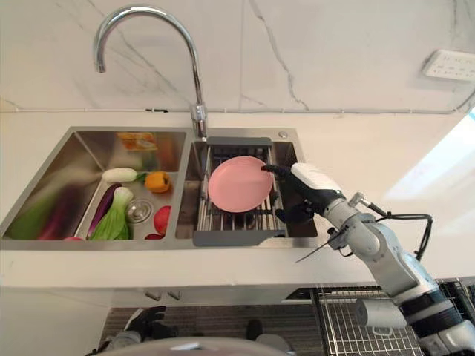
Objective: Place the dishes in the dishwasher.
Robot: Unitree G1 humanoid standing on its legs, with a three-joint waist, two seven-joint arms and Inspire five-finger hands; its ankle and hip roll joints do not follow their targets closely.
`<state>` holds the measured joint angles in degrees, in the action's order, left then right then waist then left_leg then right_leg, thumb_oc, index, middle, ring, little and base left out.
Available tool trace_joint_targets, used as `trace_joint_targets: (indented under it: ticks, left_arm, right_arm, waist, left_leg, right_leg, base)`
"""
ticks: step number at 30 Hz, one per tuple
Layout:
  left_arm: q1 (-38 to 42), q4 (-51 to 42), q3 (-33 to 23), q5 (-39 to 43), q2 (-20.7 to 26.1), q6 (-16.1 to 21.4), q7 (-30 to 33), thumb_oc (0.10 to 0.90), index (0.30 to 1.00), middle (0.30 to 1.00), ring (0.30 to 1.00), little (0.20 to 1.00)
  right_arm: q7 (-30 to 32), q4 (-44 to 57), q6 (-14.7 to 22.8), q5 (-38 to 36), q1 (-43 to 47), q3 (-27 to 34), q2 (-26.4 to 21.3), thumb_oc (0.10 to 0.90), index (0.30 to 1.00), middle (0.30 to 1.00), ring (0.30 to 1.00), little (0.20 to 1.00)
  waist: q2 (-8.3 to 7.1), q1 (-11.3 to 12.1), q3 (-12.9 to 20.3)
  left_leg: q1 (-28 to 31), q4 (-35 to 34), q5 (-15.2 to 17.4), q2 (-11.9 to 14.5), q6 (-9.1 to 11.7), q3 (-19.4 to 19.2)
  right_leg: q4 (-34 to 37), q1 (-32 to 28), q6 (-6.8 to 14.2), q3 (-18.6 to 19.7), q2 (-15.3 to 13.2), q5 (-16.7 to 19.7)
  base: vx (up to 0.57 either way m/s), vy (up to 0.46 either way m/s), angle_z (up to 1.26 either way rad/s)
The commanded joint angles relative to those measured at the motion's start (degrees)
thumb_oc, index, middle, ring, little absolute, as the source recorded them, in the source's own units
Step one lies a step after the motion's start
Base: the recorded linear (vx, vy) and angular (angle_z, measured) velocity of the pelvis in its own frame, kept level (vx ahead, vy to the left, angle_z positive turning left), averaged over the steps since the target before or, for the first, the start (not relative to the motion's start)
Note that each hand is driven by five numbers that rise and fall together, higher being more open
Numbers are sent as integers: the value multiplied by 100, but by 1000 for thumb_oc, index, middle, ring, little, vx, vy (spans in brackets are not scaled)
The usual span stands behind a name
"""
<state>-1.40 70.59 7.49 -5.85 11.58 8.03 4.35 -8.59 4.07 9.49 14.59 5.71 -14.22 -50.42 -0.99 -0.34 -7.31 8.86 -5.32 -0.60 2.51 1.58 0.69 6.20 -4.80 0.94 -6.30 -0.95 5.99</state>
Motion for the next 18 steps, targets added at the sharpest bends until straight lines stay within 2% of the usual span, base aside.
trace_joint_targets:
  ticks: [1, 12, 17, 18]
  left_arm:
    - [143, 485, 174, 55, 85, -1, -78, 800, 900, 900, 900, 900]
    - [120, 517, 164, 49, 68, -24, -19, 800, 900, 900, 900, 900]
    - [114, 537, 108, 41, 83, -35, 9, 800, 900, 900, 900, 900]
    - [84, 522, 88, 32, 93, -43, 4, 800, 900, 900, 900, 900]
  right_arm:
    - [337, 143, 292, 333, 812, 33, -416, 800, 900, 900, 900, 900]
    - [632, -333, 192, 1067, 977, -206, -45, 800, 900, 900, 900, 900]
    - [582, 21, 183, 1027, 988, 6, -81, 800, 900, 900, 900, 900]
    - [607, 251, 154, 1016, 991, 220, -187, 800, 900, 900, 900, 900]
  waist:
    - [-195, 162, 155]
    - [-203, 289, 136]
    - [-199, 328, 125]
    - [-196, 325, 138]
  left_leg:
    - [-95, 32, 263, 378, 370, 8]
    - [-157, 32, 230, 341, 360, 138]
    - [-216, 32, 190, 342, 400, 206]
    - [-237, 32, 180, 341, 413, 224]
  right_leg:
    - [-120, -372, 561, -284, -680, -867]
    - [-120, -414, 546, -403, -687, -902]
    - [-120, -429, 543, -508, -699, -915]
    - [-120, -437, 542, -530, -695, -922]
  base:
    - [-10, 7, 5]
    - [-12, 9, 6]
    - [-15, 1, 4]
    - [-8, -3, 11]
